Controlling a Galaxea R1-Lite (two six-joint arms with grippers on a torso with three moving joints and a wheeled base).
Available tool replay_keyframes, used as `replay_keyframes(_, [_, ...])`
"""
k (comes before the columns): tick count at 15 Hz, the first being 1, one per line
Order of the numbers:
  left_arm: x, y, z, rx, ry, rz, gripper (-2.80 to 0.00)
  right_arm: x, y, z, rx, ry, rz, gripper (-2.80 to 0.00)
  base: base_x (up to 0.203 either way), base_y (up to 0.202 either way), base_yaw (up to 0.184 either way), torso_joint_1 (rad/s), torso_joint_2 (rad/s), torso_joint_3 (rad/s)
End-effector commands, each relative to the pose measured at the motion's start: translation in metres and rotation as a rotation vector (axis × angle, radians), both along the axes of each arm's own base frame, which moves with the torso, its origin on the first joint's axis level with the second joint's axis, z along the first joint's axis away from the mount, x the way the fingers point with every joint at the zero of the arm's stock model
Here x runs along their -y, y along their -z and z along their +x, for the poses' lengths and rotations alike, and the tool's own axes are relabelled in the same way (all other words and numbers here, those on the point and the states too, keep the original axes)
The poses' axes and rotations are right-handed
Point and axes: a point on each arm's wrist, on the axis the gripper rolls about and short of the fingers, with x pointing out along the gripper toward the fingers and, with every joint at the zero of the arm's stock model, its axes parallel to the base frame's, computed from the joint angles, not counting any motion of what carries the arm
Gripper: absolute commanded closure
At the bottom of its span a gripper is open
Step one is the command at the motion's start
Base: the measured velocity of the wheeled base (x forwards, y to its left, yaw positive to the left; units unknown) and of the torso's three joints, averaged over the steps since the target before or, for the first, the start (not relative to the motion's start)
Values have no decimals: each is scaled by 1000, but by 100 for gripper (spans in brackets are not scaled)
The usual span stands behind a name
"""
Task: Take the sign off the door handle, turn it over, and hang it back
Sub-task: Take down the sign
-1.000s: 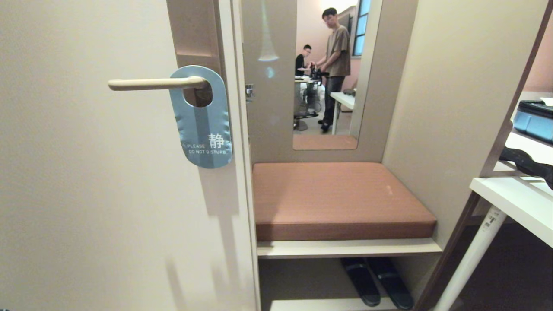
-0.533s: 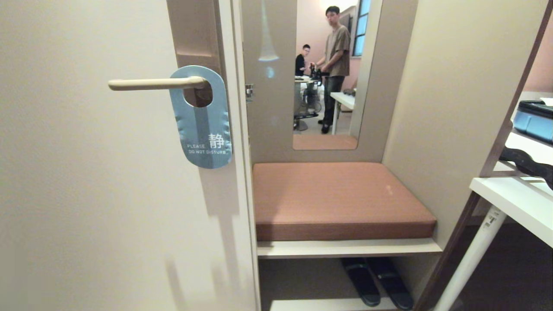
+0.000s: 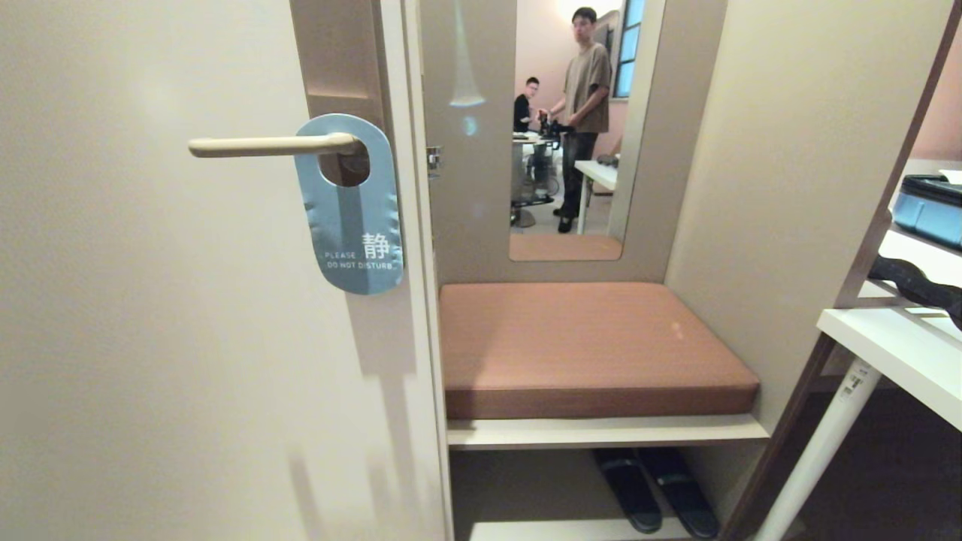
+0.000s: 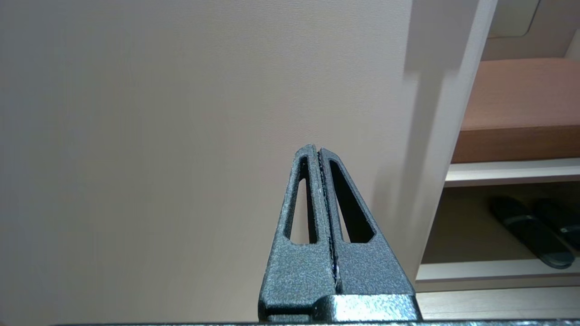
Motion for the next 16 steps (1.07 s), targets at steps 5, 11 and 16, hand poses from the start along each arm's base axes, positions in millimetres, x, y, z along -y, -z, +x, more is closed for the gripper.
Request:
replay_keyframes(5, [0,0,0,0,1,2,0,0,0,0,0,0,-1,0,0,0,0,0,0,0])
replay_keyframes(11, [0,0,0,0,-4,-9,0,0,0,0,0,0,-1,0,0,0,0,0,0,0])
replay_keyframes(16, [0,0,0,0,-7,-12,0,0,0,0,0,0,-1,0,0,0,0,0,0,0])
